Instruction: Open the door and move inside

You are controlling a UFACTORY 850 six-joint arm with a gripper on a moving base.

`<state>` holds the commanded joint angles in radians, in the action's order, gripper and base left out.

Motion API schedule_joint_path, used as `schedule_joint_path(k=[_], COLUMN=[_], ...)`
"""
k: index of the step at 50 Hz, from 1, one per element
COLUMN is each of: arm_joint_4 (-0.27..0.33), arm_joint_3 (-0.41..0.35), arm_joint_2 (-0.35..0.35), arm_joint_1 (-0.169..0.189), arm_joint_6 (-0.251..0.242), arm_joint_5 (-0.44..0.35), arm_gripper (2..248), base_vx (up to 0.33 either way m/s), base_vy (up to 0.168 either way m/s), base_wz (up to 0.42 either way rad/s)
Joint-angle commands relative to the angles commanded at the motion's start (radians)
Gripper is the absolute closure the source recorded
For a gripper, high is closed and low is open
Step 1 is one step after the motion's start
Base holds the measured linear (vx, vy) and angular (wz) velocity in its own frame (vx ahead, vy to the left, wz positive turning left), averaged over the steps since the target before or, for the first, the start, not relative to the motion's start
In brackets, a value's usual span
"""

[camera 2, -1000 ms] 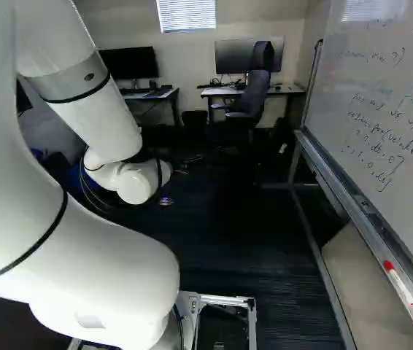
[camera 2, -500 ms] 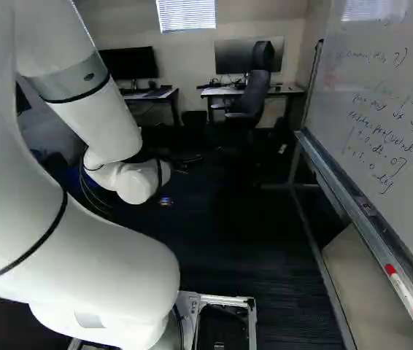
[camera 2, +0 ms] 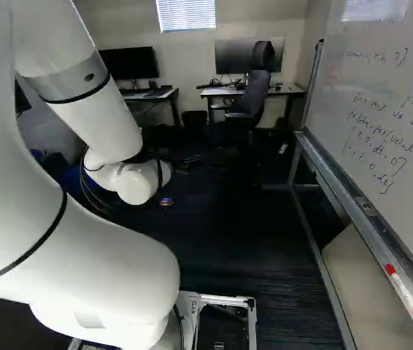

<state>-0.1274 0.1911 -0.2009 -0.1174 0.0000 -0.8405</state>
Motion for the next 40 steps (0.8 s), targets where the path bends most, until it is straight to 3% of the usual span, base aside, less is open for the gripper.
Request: schedule_joint_path(k=[40], arm_joint_4=[0.112], arm_joint_3=[-0.091], arm_joint_2=[-0.069], arm_joint_1=[0.103], arm_joint_6=[0.0], arm_joint_5=[-0.028], arm_gripper=[3], base_vx=[0.0], base_vy=[0.0], base_wz=[0.0])
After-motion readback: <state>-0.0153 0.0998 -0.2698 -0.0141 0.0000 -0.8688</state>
